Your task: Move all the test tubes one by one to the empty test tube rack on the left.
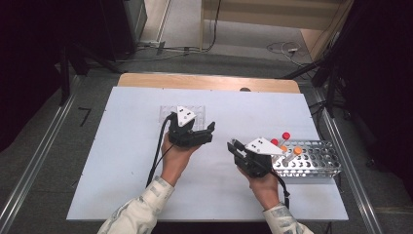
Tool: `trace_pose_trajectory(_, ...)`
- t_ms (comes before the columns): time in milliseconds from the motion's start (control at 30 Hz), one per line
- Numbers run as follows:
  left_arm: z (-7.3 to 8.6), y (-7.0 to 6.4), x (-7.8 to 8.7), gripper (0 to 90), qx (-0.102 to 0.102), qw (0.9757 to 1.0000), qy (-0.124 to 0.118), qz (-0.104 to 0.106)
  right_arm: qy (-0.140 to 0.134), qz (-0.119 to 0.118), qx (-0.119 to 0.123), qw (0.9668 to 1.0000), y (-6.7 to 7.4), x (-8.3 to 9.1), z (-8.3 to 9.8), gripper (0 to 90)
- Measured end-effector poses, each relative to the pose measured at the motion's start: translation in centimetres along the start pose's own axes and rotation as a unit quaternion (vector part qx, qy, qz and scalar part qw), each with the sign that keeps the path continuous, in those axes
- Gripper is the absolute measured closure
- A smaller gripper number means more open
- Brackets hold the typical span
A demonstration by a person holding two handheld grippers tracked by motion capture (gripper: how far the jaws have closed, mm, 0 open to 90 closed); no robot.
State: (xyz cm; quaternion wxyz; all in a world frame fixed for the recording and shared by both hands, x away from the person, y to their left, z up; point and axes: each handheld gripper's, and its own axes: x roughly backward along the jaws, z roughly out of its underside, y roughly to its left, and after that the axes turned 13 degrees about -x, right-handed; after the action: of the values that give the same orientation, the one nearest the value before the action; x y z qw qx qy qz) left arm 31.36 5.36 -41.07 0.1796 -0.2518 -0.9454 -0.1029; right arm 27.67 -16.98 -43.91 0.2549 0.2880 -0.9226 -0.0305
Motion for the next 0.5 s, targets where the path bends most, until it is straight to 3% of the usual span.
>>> trace_pose_trajectory(367,0.1,-1.7,0.4,18.8,-0.016,0.9994,-0.004,0.030,0.011,-0.002,-0.001,0.9999,1.0,-2.6,0.0,73.2)
trace_pose_trajectory(500,0.2,-2.3,0.5,27.2,-0.022,0.9981,-0.010,0.057,0.013,-0.004,-0.002,0.9999,1.2,-3.0,0.0,73.2)
